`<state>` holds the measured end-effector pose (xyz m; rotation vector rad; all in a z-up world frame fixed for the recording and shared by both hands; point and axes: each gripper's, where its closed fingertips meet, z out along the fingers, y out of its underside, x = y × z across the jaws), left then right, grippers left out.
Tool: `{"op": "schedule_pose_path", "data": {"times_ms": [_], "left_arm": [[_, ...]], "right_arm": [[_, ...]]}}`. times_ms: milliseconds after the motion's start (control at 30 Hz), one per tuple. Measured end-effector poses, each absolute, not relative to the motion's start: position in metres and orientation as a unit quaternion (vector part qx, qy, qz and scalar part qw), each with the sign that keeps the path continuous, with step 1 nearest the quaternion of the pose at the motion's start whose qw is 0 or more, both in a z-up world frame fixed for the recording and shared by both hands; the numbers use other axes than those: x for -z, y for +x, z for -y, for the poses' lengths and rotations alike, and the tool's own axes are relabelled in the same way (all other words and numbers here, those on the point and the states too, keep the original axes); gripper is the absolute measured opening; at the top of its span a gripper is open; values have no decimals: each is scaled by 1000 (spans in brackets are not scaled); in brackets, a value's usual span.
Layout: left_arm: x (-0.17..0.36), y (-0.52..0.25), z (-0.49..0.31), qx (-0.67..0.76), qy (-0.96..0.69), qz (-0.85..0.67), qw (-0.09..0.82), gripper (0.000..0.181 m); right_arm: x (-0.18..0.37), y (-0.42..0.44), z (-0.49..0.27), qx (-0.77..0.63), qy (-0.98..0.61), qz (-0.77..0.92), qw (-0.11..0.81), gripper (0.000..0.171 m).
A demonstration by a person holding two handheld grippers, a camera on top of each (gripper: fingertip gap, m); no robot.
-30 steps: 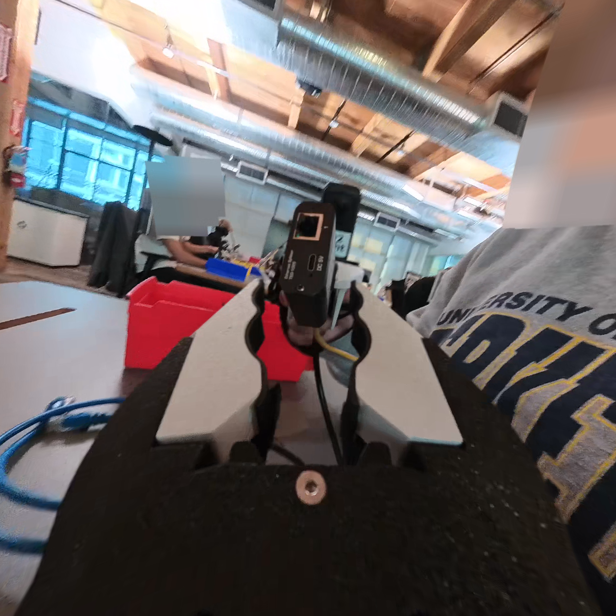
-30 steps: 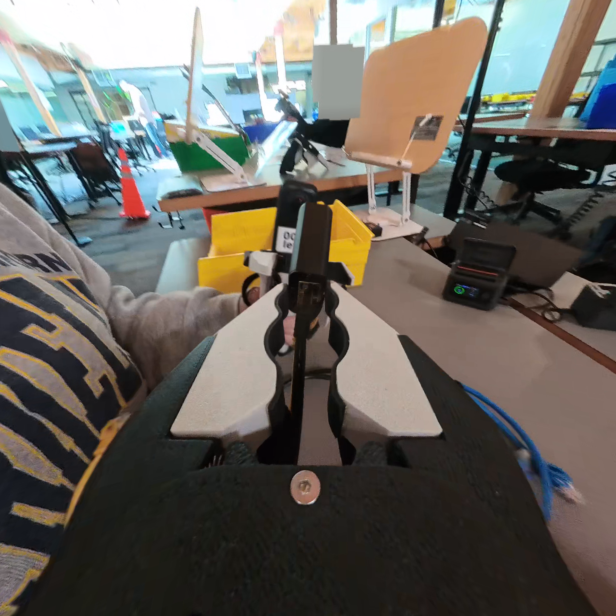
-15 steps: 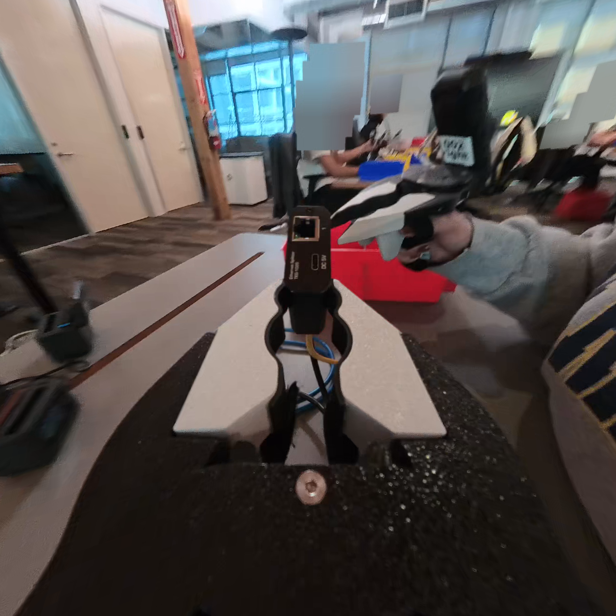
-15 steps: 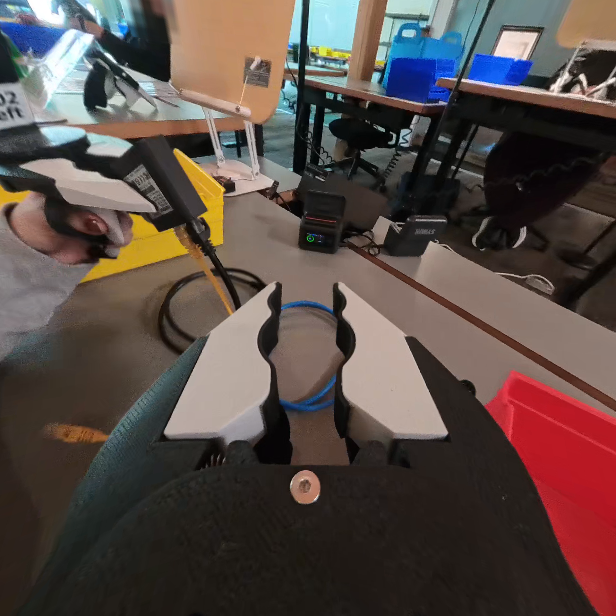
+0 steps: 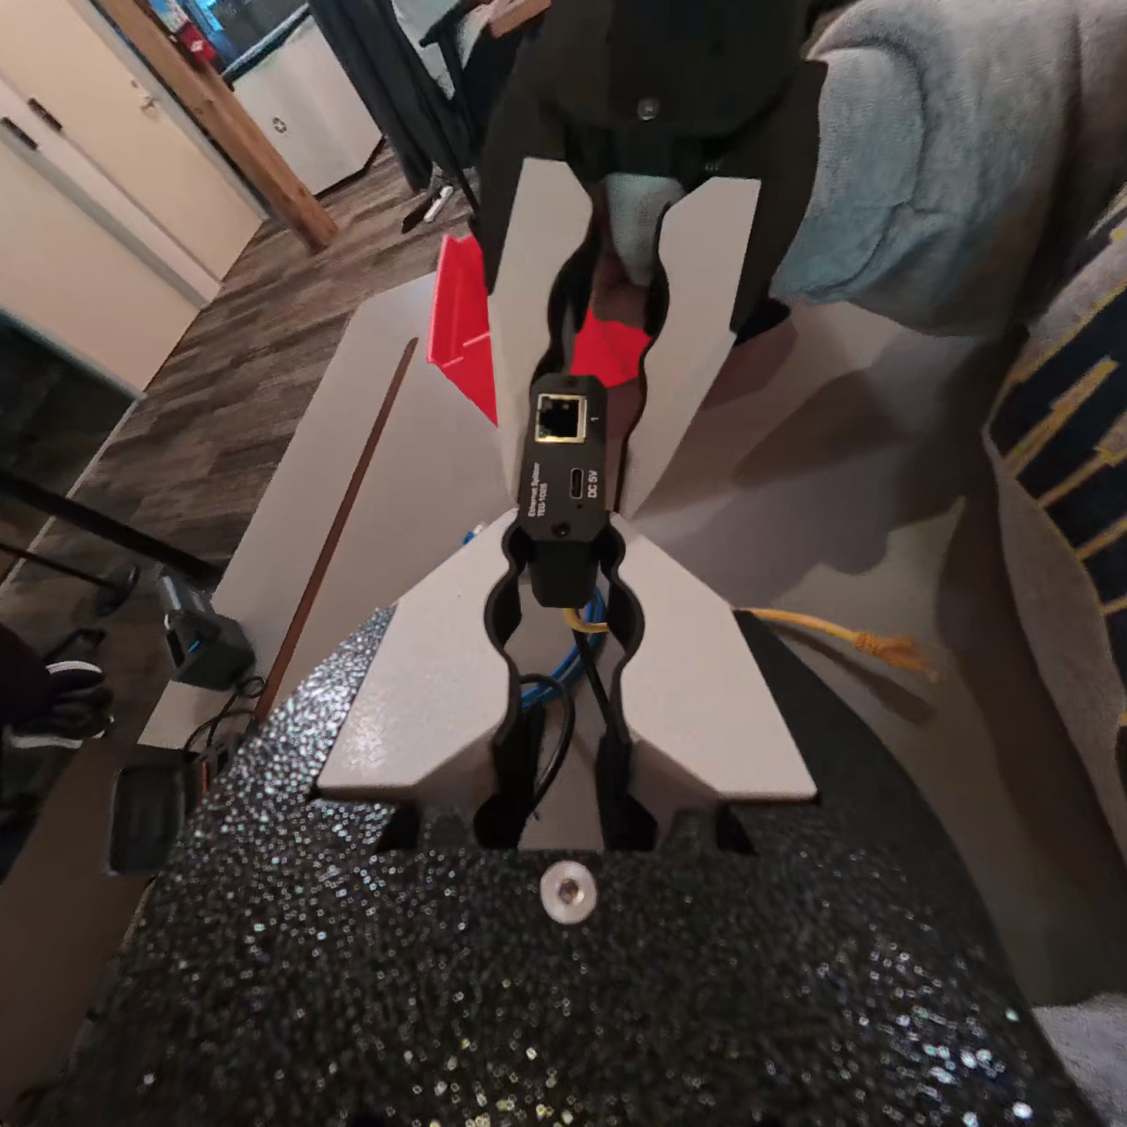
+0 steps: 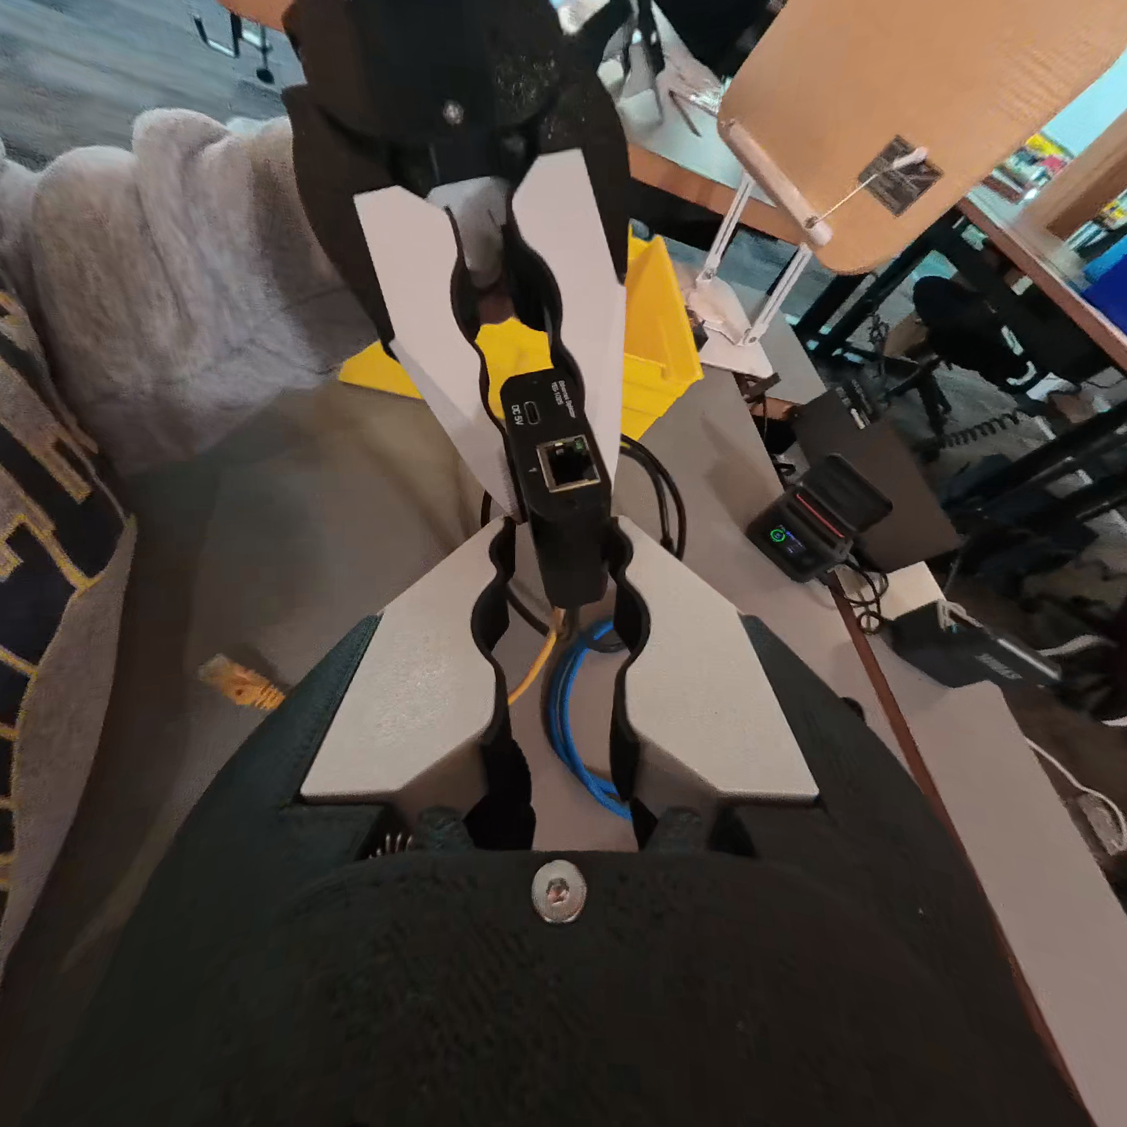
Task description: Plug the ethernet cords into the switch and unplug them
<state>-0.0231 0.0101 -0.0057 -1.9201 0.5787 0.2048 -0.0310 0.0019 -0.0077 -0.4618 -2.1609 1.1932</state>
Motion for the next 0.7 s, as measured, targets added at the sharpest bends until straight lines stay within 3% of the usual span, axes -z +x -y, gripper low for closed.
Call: {"op": "schedule_pose_path", "data": {"times_ms": [67, 167, 267, 633, 700], "left_arm": [[-10, -33, -12, -98, -793, -198, 568, 31], [-36, -42, -7, -61, -751, -139, 642, 68], [-37, -50, -9, -43, -743, -108, 659, 82], [25, -8, -47, 98, -801, -135, 575, 84], [53, -8, -54, 61, -842, -147, 516, 78]], "right_arm": [[-5, -33, -8, -461, -179, 803, 332, 21], [-36, -35, -24, -496, -195, 761, 369, 21], [-69, -30, -36, -536, -198, 716, 400, 20], [-152, -17, -65, -607, -213, 602, 472, 20], [-166, -16, -68, -617, -213, 591, 475, 19]]}}
